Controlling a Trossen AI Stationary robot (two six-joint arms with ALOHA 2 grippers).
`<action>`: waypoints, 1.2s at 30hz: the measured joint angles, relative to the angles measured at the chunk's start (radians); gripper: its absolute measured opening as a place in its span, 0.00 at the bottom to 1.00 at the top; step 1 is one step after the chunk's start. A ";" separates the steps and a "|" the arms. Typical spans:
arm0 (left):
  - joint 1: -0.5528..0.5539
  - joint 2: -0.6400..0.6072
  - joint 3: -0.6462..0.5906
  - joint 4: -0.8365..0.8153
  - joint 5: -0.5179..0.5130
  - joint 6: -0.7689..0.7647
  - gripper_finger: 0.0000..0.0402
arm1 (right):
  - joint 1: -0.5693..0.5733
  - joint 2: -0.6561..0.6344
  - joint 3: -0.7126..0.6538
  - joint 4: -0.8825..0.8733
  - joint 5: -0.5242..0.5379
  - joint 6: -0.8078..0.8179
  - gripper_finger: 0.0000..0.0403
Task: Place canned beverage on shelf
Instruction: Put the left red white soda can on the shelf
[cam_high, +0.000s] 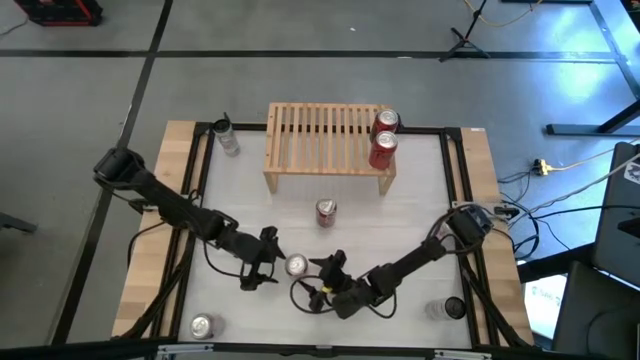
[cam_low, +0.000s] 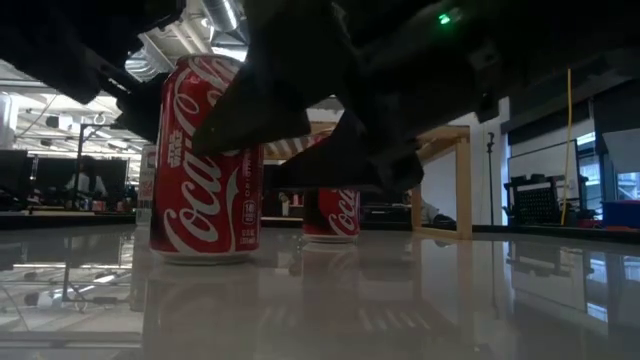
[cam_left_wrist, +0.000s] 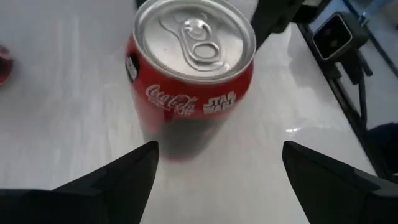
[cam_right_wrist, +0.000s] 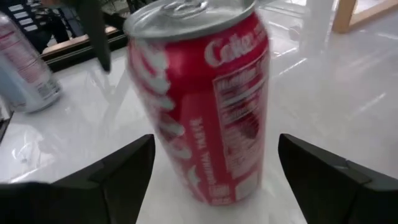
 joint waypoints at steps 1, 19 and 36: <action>0.001 0.006 0.000 0.016 0.009 0.009 0.84 | -0.003 0.002 0.000 0.004 -0.001 -0.003 0.82; 0.021 0.083 -0.001 0.129 0.067 0.054 0.84 | -0.036 0.003 0.000 0.027 -0.029 -0.112 0.73; 0.020 -0.244 0.179 -0.245 0.109 -0.014 0.84 | -0.041 -0.216 0.000 -0.019 -0.075 -0.126 0.66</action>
